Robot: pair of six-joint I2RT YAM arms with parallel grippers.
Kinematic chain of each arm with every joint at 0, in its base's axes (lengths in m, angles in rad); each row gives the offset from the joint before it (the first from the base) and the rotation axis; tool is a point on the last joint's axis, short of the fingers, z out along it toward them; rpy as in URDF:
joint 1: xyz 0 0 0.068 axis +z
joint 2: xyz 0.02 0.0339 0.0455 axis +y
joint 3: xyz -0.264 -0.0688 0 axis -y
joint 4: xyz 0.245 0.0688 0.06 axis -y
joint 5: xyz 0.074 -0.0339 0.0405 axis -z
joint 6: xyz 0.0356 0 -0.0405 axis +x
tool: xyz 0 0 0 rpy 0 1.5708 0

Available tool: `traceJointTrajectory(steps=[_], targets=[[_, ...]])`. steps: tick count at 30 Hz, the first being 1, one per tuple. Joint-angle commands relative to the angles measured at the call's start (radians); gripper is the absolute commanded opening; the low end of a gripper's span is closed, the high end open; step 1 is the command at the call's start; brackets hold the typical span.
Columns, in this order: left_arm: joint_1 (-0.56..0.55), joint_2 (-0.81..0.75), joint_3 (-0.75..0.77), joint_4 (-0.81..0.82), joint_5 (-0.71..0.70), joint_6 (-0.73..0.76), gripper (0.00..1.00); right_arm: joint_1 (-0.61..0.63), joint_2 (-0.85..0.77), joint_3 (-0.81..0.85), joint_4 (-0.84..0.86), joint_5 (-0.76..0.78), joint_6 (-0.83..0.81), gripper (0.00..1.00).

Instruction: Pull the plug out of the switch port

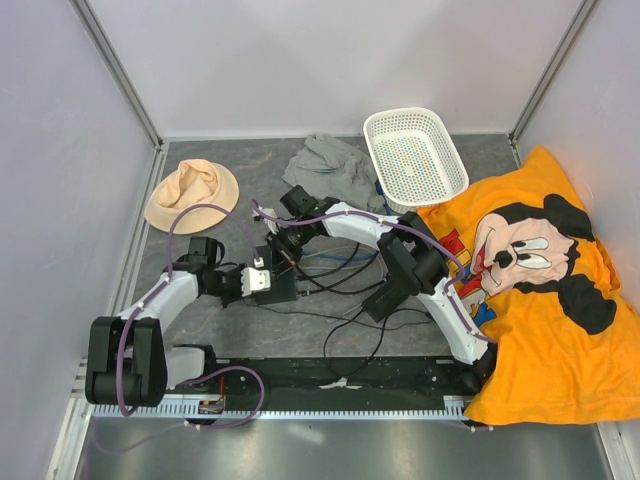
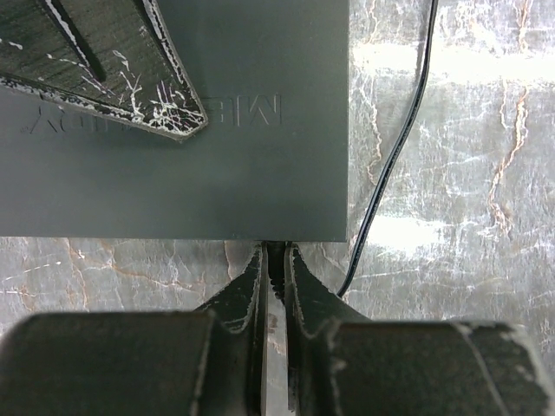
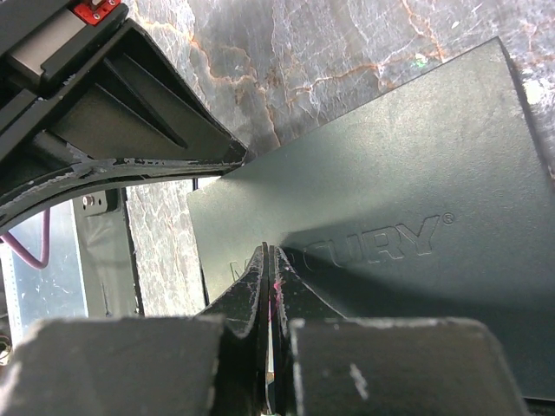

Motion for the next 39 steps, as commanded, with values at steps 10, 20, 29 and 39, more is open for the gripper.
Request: traceJointTrajectory(steps=[10,20,29,39], targets=[[0.037,0.012,-0.001,-0.118,-0.110,0.094,0.02,0.032,0.153,-0.185,-0.257,0.331,-0.075,0.00],[0.075,0.029,0.005,-0.121,-0.142,0.085,0.02,0.068,0.190,-0.172,-0.286,0.357,-0.081,0.00],[0.200,-0.002,0.056,-0.164,-0.086,0.081,0.02,0.068,0.190,-0.137,-0.315,0.372,-0.103,0.00],[0.250,-0.264,0.266,-0.258,0.071,-0.186,0.02,0.059,0.072,-0.032,-0.348,0.403,-0.149,0.00]])
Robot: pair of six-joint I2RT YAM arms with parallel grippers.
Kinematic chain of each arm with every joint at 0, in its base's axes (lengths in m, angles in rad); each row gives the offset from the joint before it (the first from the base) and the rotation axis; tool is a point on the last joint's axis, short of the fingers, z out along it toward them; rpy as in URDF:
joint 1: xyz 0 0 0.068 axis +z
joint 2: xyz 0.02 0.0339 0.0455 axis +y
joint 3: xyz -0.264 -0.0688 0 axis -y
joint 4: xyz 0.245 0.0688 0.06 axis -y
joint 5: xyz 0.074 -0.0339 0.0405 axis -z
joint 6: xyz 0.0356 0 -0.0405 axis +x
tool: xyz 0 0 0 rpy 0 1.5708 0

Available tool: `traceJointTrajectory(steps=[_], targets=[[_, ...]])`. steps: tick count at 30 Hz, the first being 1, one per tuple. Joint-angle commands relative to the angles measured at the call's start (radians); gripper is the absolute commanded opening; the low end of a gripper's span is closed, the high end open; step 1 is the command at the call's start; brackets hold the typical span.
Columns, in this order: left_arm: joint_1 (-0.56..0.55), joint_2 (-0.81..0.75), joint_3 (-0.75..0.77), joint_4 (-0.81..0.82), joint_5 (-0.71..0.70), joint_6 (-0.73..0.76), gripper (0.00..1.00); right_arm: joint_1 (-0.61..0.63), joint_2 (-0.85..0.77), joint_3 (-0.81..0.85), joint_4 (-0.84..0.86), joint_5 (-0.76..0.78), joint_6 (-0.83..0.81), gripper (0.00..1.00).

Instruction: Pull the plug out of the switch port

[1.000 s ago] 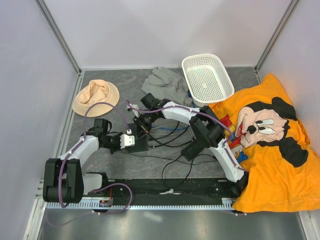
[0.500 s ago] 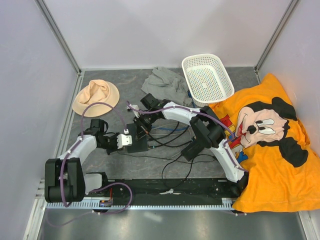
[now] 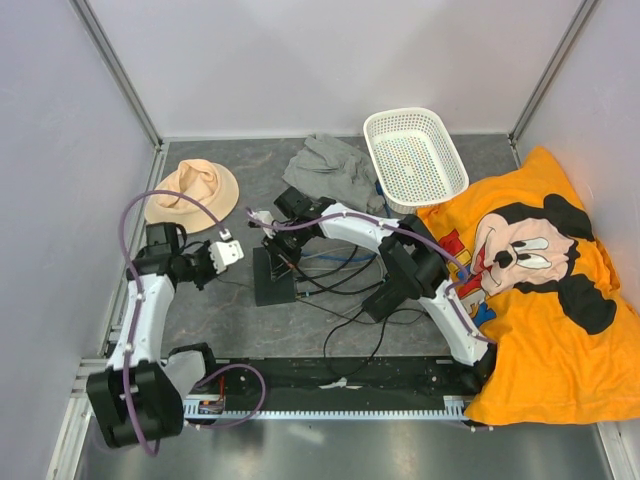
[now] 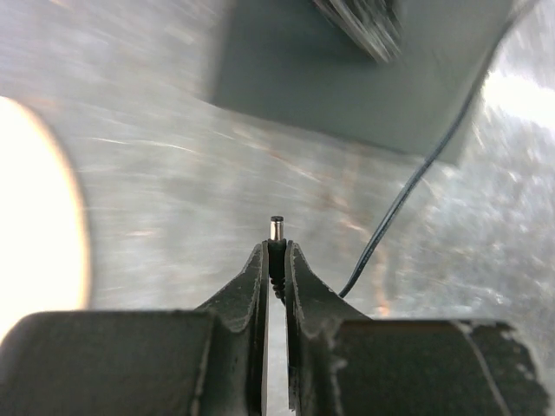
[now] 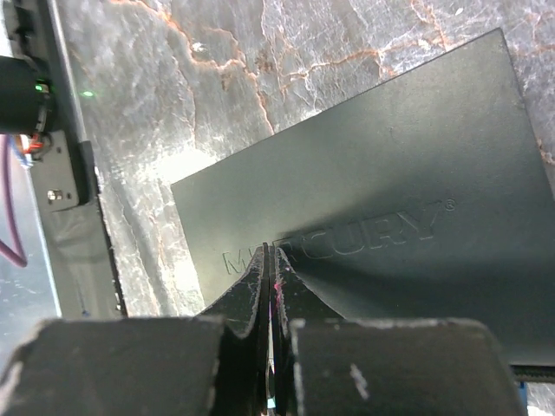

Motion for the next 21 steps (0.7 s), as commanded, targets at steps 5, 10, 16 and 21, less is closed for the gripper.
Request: traceJointTrajectory(steps=[5,10,16,21], targets=[[0.027,-0.179,0.210,-0.144,0.159,-0.187,0.02,-0.025,-0.027,0.079,-0.272,0.290,-0.106,0.00],[-0.039,-0.173,0.316,-0.144,0.308,-0.288,0.02,-0.189,-0.150,0.127,-0.250,0.380,-0.104,0.13],[-0.404,0.067,0.485,-0.061,0.170,-0.490,0.02,-0.487,-0.236,0.234,-0.208,0.189,-0.078,0.71],[-0.715,0.305,0.670,0.009,0.118,-0.581,0.02,-0.624,-0.303,0.313,-0.181,0.178,-0.038,0.77]])
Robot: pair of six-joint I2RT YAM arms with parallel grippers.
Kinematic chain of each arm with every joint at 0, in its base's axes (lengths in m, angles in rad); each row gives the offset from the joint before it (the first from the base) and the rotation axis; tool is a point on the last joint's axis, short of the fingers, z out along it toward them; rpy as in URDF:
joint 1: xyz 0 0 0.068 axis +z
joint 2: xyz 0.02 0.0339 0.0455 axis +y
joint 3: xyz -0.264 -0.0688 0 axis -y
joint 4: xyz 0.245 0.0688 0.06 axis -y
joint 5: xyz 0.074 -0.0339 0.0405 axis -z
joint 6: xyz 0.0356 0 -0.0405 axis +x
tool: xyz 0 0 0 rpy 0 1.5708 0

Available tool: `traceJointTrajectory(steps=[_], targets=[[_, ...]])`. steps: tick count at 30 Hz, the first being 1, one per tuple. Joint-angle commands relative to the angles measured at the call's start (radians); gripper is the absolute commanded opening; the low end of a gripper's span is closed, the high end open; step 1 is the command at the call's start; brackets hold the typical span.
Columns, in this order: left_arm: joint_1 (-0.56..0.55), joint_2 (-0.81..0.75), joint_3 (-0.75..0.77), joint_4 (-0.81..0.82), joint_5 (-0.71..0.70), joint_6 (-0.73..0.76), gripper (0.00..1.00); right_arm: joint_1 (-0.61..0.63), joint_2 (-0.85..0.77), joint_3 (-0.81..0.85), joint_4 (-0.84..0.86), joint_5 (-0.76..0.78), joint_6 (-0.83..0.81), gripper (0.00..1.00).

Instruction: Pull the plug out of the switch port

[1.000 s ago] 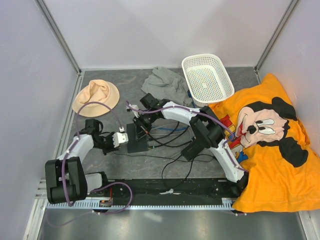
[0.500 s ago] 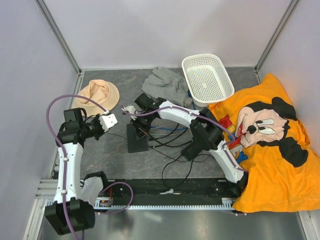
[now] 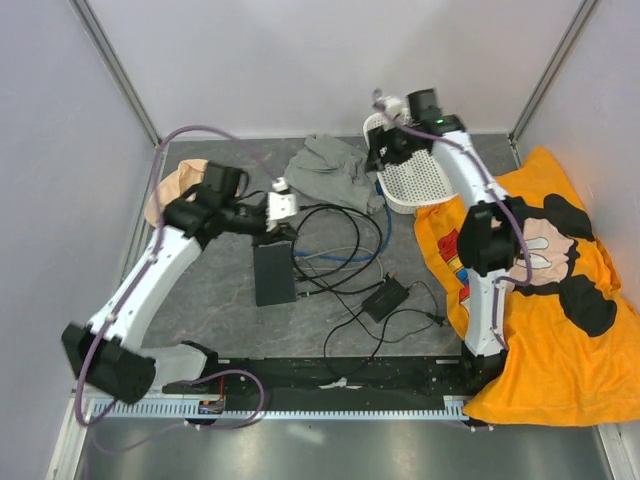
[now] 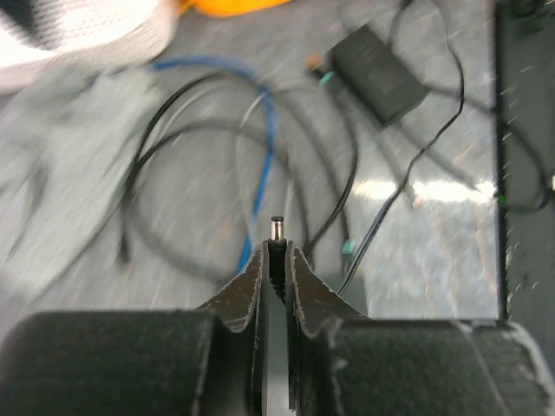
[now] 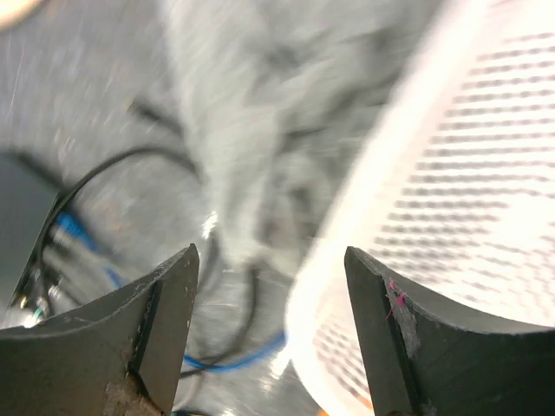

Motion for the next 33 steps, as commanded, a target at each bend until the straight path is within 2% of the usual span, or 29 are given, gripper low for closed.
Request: traceJointTrajectory(steps=[1,3,5,6,7,9,11,14,16,19,21,22,24,25,26,27,29,30,33], targets=[[-0.202,0.178,0.143,0.094,-0.047,-0.153,0.02,-0.084,-0.144,0.080,0.051,-0.004,0.079,0.77],[-0.280,0.316,0.236,0.115,-0.053,-0.170,0.02,-0.132,-0.211,0.021,0.108,0.123,0.122,0.77],[-0.333,0.424,0.369,0.140,-0.049,-0.223,0.02,-0.202,-0.262,-0.039,0.209,0.151,0.167,0.77],[-0.347,0.543,0.426,0.140,-0.047,-0.245,0.02,-0.224,-0.308,-0.094,0.240,0.153,0.173,0.77],[-0.360,0.595,0.484,0.140,-0.047,-0.285,0.02,-0.254,-0.325,-0.116,0.286,0.153,0.171,0.77],[-0.393,0.768,0.665,0.138,-0.044,-0.319,0.02,-0.261,-0.369,-0.149,0.303,0.153,0.196,0.77],[-0.426,0.875,0.843,0.138,-0.033,-0.349,0.02,-0.291,-0.389,-0.166,0.305,0.163,0.188,0.78],[-0.460,1.053,1.036,0.148,-0.039,-0.392,0.02,-0.299,-0.426,-0.209,0.306,0.213,0.193,0.79],[-0.462,1.134,1.089,0.183,-0.082,-0.469,0.02,-0.308,-0.444,-0.219,0.285,0.248,0.198,0.80],[-0.454,1.142,0.989,0.354,-0.104,-0.590,0.02,-0.313,-0.471,-0.209,0.234,0.327,0.150,0.82],[-0.454,1.148,0.958,0.465,-0.092,-0.683,0.02,-0.313,-0.522,-0.264,0.248,0.351,0.130,0.85],[-0.454,1.173,0.962,0.485,-0.093,-0.722,0.05,-0.313,-0.536,-0.284,0.255,0.336,0.122,0.85],[-0.454,1.197,0.988,0.468,-0.116,-0.792,0.26,-0.313,-0.558,-0.314,0.260,0.323,0.128,0.87],[-0.453,1.205,1.014,0.450,-0.121,-0.802,0.34,-0.313,-0.558,-0.317,0.262,0.325,0.144,0.93],[-0.450,1.194,1.022,0.413,-0.119,-0.796,0.45,-0.314,-0.558,-0.317,0.275,0.332,0.142,0.98],[-0.450,1.146,1.014,0.399,-0.119,-0.755,0.55,-0.314,-0.552,-0.311,0.283,0.337,0.141,0.98],[-0.450,1.074,0.955,0.378,-0.177,-0.712,0.64,-0.314,-0.535,-0.294,0.295,0.317,0.154,0.98],[-0.447,0.999,0.925,0.375,-0.249,-0.693,0.67,-0.314,-0.514,-0.280,0.297,0.258,0.165,0.98],[-0.402,0.844,0.795,0.335,-0.322,-0.695,0.70,-0.304,-0.492,-0.320,0.332,0.130,0.268,0.98]])
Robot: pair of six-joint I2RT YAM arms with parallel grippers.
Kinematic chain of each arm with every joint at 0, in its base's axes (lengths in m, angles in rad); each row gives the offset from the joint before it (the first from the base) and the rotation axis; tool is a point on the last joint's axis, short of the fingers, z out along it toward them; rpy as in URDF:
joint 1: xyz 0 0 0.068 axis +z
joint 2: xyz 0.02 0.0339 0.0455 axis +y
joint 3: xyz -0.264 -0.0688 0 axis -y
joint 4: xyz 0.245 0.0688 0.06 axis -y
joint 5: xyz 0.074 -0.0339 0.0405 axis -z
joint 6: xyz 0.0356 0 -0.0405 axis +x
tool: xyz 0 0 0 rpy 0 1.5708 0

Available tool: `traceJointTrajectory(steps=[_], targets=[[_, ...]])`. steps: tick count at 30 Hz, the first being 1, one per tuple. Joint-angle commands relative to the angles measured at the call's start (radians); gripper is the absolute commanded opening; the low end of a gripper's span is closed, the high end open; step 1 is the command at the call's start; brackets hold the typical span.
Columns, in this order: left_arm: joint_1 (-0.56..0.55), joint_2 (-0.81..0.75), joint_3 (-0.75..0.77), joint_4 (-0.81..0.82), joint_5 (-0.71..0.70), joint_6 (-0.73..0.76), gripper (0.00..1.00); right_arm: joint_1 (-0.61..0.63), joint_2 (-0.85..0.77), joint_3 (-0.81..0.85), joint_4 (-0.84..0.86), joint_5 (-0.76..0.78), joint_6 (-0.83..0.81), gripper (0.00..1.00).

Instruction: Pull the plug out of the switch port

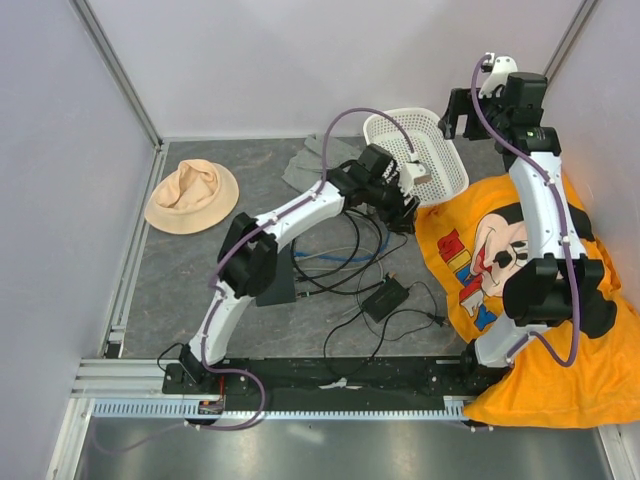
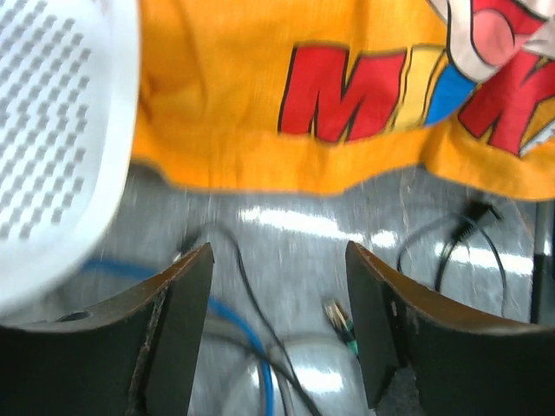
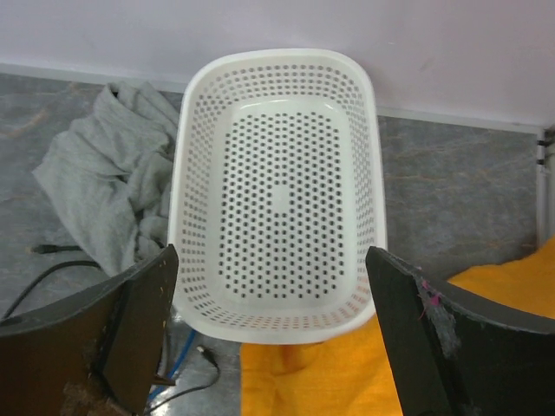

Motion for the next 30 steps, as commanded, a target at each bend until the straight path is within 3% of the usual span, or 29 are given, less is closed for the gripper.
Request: traceJointTrajectory(steps=[1,3,7,9,14,16,20,25,30], targets=[[0.062,-0.320,-0.167,-0.040,-0.123,-0.007,0.70,0.018,0.024,-0.030,0.075,-0.156,0.119,0.98],[0.136,-0.426,-0.288,-0.057,-0.147,-0.027,0.70,0.088,0.003,-0.114,0.104,-0.131,0.119,0.98],[0.271,-0.746,-0.683,-0.058,-0.244,0.022,0.73,0.260,-0.011,-0.191,0.080,-0.080,0.019,0.98],[0.346,-0.809,-0.771,-0.087,-0.317,0.004,0.74,0.364,0.019,-0.200,0.058,-0.116,-0.049,0.98],[0.537,-0.957,-0.991,-0.075,-0.339,-0.260,0.74,0.548,0.162,-0.111,-0.022,-0.207,-0.077,0.98],[0.561,-0.971,-1.081,-0.045,-0.321,-0.341,0.74,0.625,0.197,-0.053,-0.039,-0.222,-0.083,0.98],[0.595,-0.960,-1.190,0.008,-0.307,-0.414,0.70,0.717,0.338,0.005,-0.045,-0.241,-0.128,0.95],[0.607,-0.957,-1.243,0.031,-0.304,-0.449,0.64,0.731,0.509,0.059,0.029,-0.258,0.039,0.92],[0.610,-0.969,-1.267,0.044,-0.326,-0.451,0.60,0.745,0.593,0.116,0.036,-0.209,0.085,0.85]])
